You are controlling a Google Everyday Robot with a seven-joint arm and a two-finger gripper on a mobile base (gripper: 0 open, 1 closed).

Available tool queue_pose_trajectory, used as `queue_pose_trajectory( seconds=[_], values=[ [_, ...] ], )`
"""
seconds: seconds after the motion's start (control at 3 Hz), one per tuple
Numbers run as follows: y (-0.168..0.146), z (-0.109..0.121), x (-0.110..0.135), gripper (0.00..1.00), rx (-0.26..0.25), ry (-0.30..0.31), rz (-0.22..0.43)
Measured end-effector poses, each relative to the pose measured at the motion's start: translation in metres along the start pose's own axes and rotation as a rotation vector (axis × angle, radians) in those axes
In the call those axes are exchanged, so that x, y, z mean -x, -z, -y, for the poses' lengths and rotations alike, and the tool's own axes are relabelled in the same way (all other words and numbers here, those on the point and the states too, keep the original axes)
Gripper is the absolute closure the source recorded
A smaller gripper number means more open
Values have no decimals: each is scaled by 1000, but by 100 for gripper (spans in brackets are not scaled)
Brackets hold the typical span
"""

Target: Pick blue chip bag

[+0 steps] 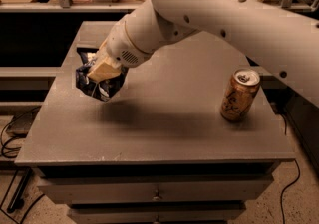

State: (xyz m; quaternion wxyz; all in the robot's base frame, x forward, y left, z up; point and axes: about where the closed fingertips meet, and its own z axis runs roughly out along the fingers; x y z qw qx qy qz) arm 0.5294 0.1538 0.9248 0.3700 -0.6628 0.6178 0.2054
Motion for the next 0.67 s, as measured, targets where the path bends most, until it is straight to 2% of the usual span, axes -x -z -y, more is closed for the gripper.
queue_pose_trajectory(
  seconds=[0.33, 0.67],
  values=[
    [61, 29, 16, 100, -51, 66, 26],
    [87, 41, 42, 100, -88, 106, 58]
  ],
)
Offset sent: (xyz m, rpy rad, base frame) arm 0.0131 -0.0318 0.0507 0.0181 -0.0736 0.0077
